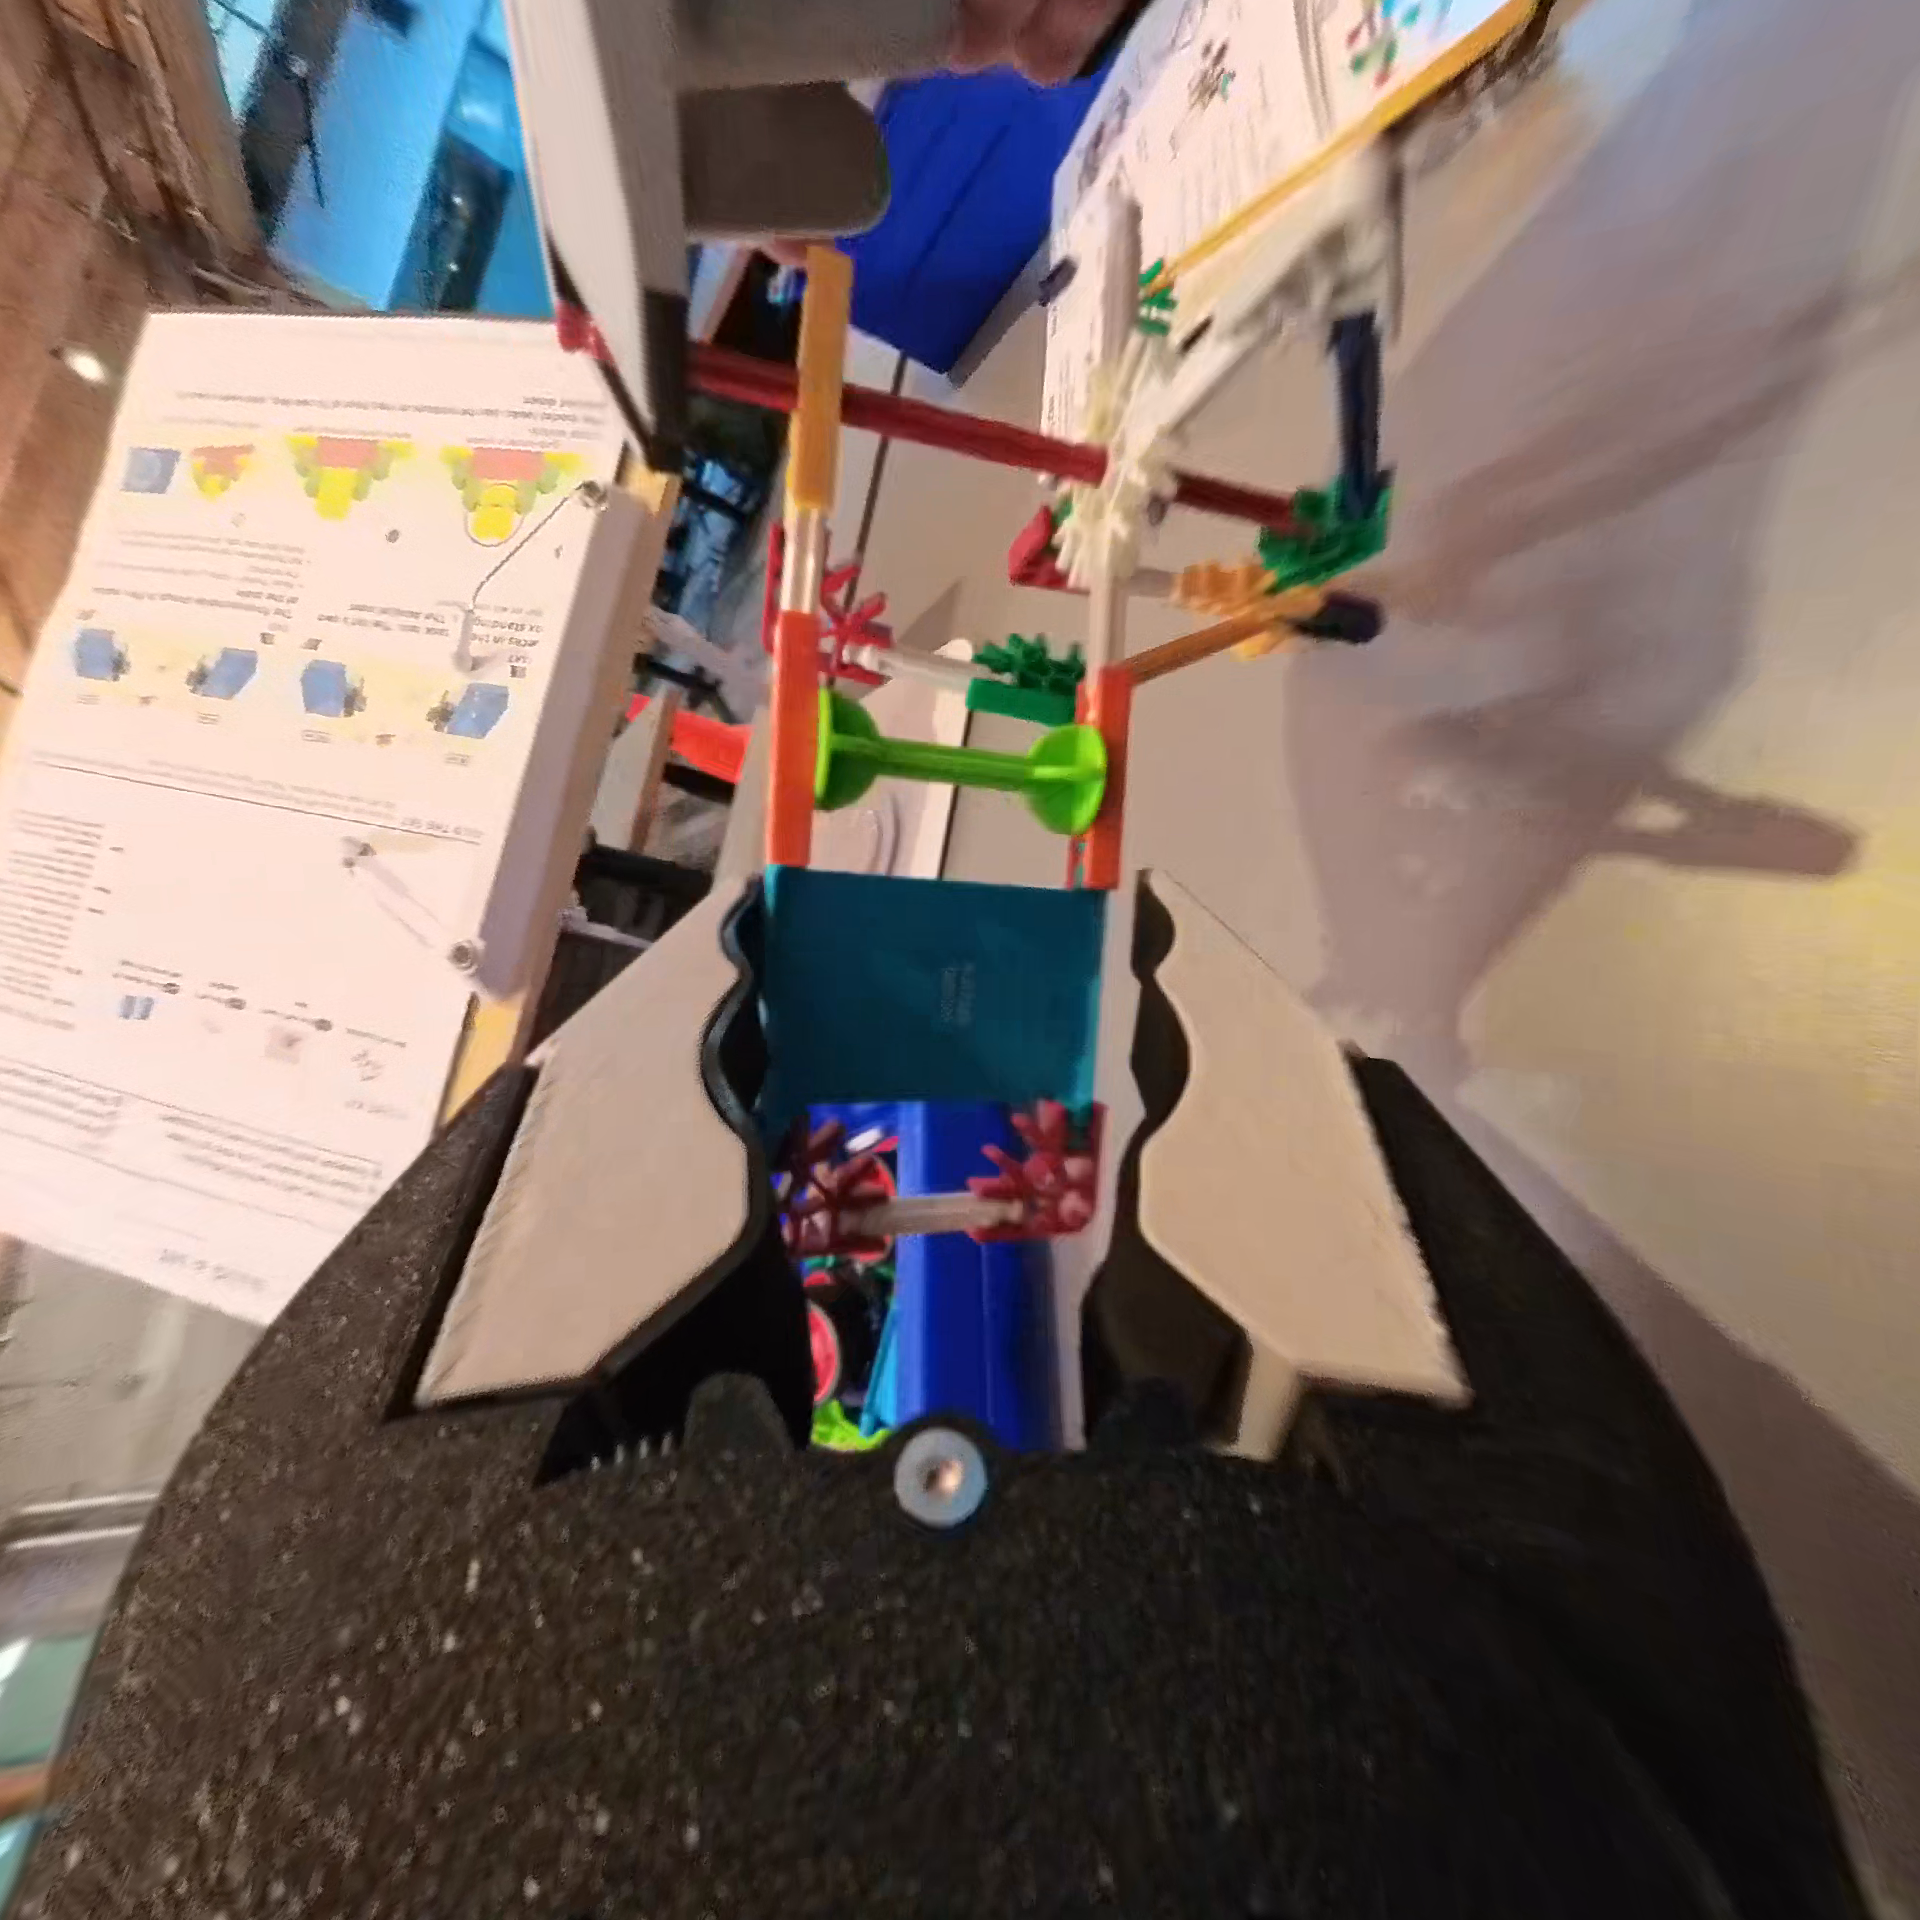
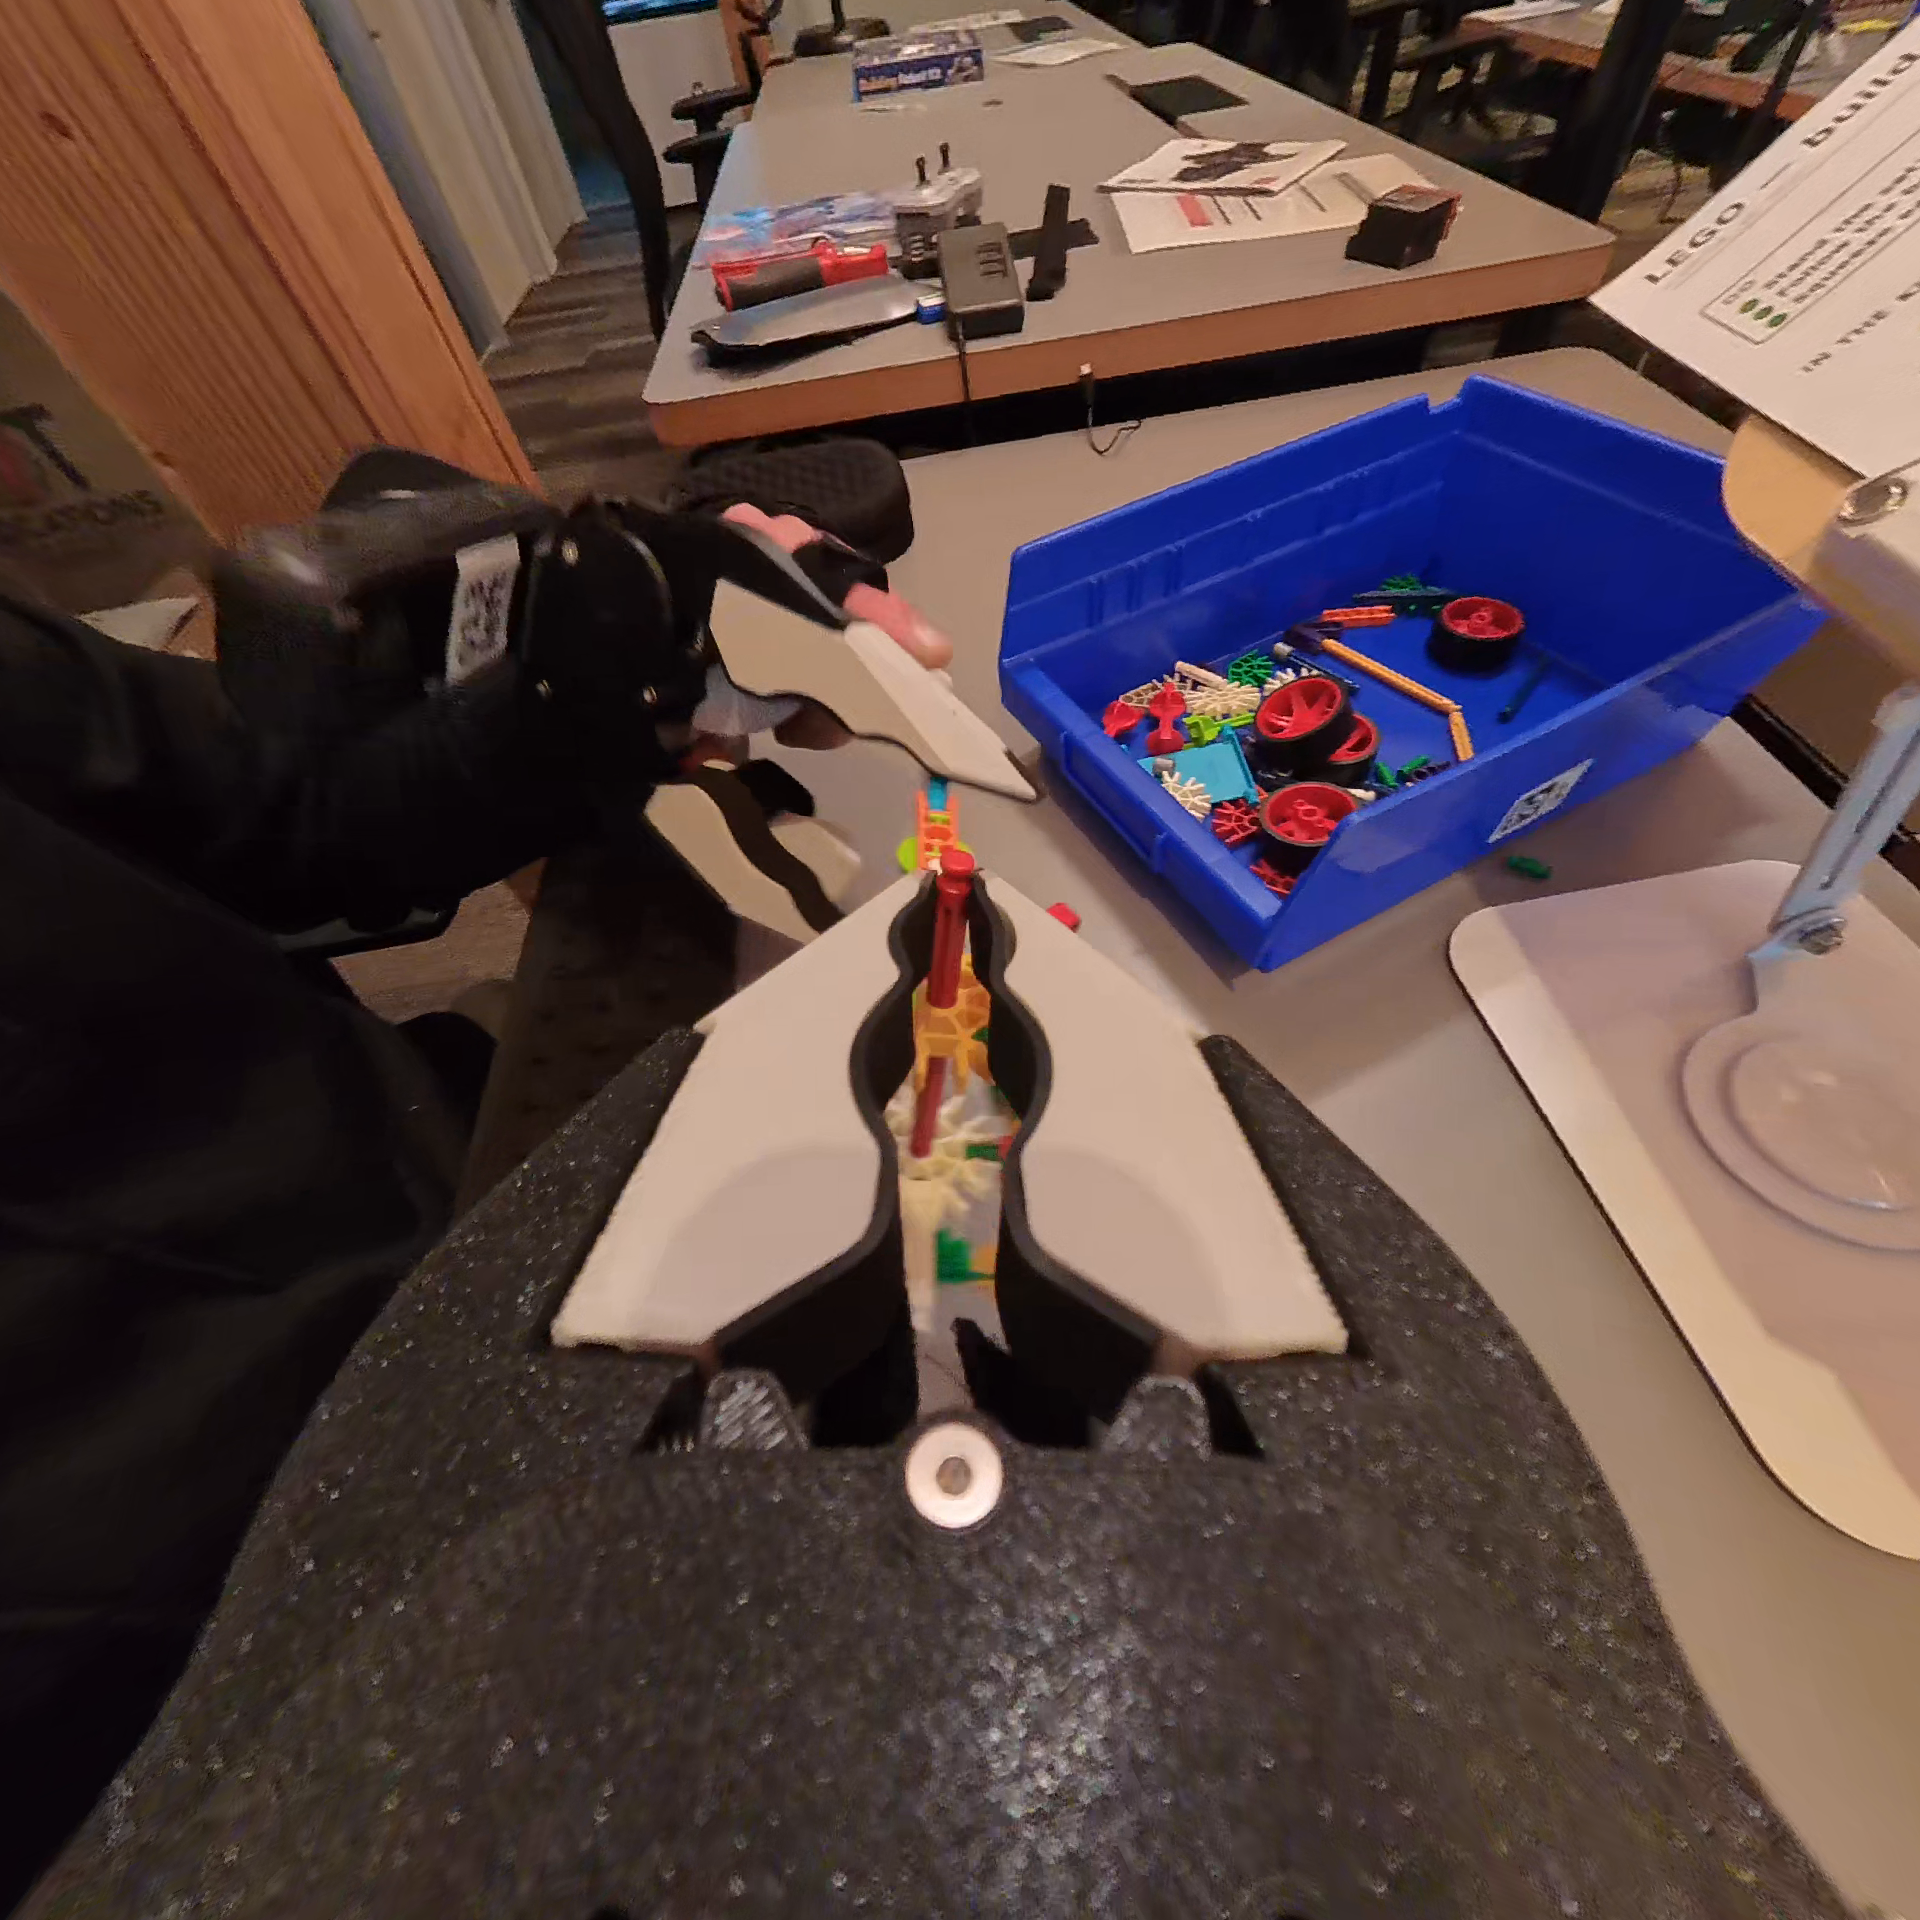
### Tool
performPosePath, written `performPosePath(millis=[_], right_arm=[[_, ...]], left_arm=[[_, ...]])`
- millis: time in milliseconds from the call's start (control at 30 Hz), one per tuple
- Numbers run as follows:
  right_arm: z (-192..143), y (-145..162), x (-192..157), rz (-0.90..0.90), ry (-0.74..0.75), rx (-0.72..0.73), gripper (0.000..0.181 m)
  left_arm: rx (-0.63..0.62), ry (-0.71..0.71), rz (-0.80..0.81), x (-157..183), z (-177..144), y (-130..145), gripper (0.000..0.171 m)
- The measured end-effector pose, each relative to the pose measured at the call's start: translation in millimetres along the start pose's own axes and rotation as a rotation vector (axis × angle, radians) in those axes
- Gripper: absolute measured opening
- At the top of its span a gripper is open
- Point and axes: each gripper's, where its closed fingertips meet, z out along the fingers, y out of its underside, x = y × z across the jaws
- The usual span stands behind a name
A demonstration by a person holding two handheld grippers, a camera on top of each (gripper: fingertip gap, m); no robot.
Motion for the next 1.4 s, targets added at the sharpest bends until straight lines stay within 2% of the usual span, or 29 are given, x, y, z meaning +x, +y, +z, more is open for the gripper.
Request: performPosePath(millis=[67, 133, 233, 267, 333, 400, 433, 467, 533, 600, 700, 733, 767, 833, 900, 967, 1000, 1033, 1100, 1267, 1400], right_arm=[[-3, 2, 2, -0.018, 0.027, 0.005, 0.003], [-7, -1, -5, -0.002, -0.013, 0.039, 0.003], [-6, 2, -11, -0.045, -0.022, 0.036, 0.003], [-6, 1, -15, -0.062, -0.037, 0.050, 0.003], [-8, 1, -19, -0.060, -0.066, 0.066, 0.003], [-8, 5, -17, -0.094, -0.039, 0.044, 0.004], [-8, 8, -19, -0.117, -0.037, 0.026, 0.006], [-9, 10, -21, -0.135, -0.033, 0.009, 0.009], [-14, 21, -18, -0.232, 0.061, -0.095, 0.019], [-20, 31, -14, -0.436, 0.215, -0.235, 0.047], [-21, 26, -18, -0.712, 0.387, -0.352, 0.055], [-16, 22, -28, -0.786, 0.393, -0.342, 0.059], [-10, 19, -35, -0.816, 0.400, -0.330, 0.058], [-3, 35, -31, -0.837, 0.440, -0.446, 0.060], [-6, 49, -5, -0.876, 0.595, -0.566, 0.057], [-9, 56, 14, -0.901, 0.726, -0.603, 0.038], [-9, 61, 18, -0.913, 0.749, -0.611, 0.018], [-9, 63, 20, -0.903, 0.763, -0.589, 0.012], [-14, 67, 27, -0.896, 0.825, -0.573, 0.011], [-28, 65, 36, -0.629, 0.850, -0.386, 0.009], [-27, 80, 40, -0.544, 0.892, -0.374, 0.007]], left_arm=[[0.027, 0.065, -0.101, -1, -4, -2, 0.075], [-0.013, 0.058, -0.088, -5, -1, 5, 0.068], [-0.096, 0.038, -0.061, -7, 13, 21, 0.071], [-0.097, 0.071, -0.099, -4, 15, 24, 0.070], [-0.005, 0.224, -0.237, 12, 13, 16, 0.052], [0.004, 0.271, -0.269, 17, 13, 17, 0.031], [0.004, 0.260, -0.253, 16, 13, 18, 0.008], [0.006, 0.247, -0.246, 14, 13, 16, 0.000], [-0.038, 0.168, -0.180, 4, 14, 19, 0.000], [-0.097, 0.136, -0.060, 3, 14, 19, 0.000], [-0.147, 0.140, 0.053, 3, 15, 11, 0.000], [-0.171, 0.139, 0.084, 1, 16, 8, 0.000], [-0.186, 0.125, 0.122, -2, 17, 4, 0.000], [-0.211, 0.096, 0.175, -8, 18, -4, 0.000], [-0.202, 0.085, 0.197, -11, 19, -15, 0.000], [-0.190, 0.087, 0.205, -10, 21, -26, 0.000], [-0.190, 0.074, 0.218, -11, 23, -29, 0.000], [-0.189, 0.072, 0.234, -10, 24, -31, 0.000], [-0.173, 0.073, 0.218, -9, 26, -35, 0.000], [-0.129, -0.024, 0.113, -11, 38, -47, 0.000], [-0.131, -0.129, 0.053, -10, 46, -48, 0.000]])
